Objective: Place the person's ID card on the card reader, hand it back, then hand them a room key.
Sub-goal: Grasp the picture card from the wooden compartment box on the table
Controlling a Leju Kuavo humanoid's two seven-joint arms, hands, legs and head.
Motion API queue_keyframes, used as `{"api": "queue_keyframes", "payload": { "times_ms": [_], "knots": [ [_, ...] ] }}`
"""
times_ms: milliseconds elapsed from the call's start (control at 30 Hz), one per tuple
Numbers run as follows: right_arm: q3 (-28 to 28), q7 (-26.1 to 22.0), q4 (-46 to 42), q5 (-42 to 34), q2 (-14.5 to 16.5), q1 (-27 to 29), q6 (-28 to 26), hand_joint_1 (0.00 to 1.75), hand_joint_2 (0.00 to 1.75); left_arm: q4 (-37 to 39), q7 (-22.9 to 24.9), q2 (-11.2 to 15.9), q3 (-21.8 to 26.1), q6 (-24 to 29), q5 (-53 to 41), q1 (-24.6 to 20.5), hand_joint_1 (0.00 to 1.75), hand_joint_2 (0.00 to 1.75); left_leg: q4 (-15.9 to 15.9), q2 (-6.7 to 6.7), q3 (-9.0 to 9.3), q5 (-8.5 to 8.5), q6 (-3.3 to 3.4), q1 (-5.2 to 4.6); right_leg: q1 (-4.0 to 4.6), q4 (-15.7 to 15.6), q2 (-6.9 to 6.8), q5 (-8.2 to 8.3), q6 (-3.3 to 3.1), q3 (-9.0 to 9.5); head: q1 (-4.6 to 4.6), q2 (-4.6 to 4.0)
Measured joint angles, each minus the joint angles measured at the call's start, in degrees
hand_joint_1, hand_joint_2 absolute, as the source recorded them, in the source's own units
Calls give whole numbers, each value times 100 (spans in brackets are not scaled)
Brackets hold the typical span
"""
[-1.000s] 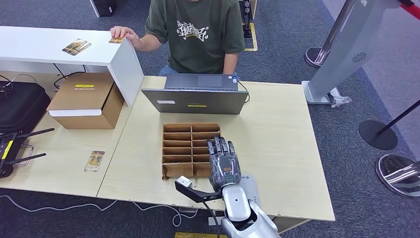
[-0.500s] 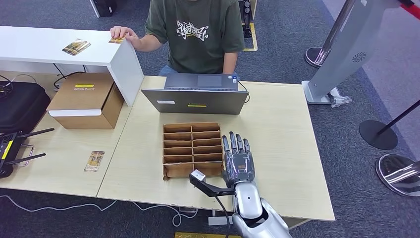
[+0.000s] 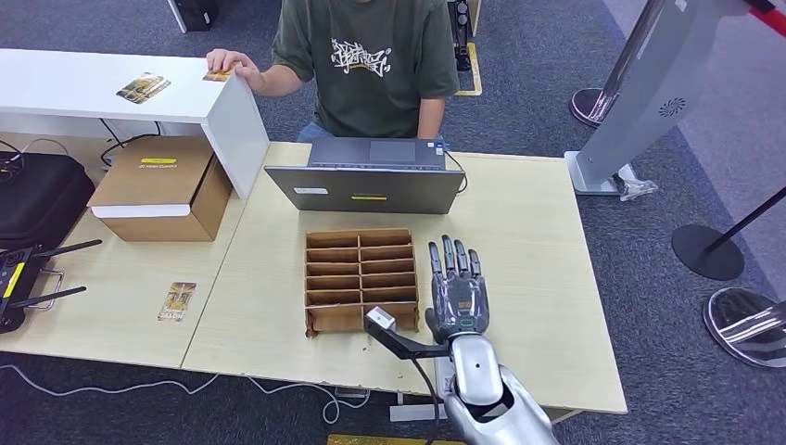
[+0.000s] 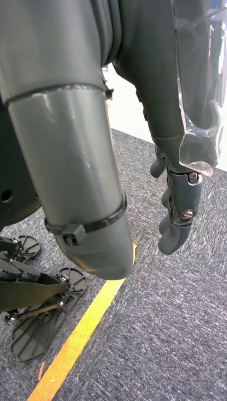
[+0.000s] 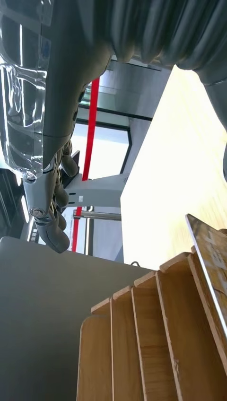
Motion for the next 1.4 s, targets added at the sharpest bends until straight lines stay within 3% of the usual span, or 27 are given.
{"api": "queue_keyframes", "payload": {
  "times_ms": [267, 667, 1400],
  "knots": [
    [0, 1, -49, -1, -32, 33, 3, 0, 175, 0, 0, 2, 0, 1, 17, 0, 0, 0, 0, 0, 0, 0, 0, 0, 0, 0, 0, 0, 0, 0, -1, 0],
    [30, 45, -709, -38, -38, 578, 287, 0, 175, 0, 19, -3, 0, 29, 81, -1, 0, 0, -1, 0, -1, 0, 0, 0, 0, 0, -1, -1, -1, 0, 1, 0],
    [379, -178, -256, -129, 568, 503, 251, 0, 175, 0, 69, -93, 0, 136, 164, -9, 0, 0, -1, 0, -1, 0, 0, 1, 0, 0, -1, -1, -1, 1, 0, 0]
  ]
}}
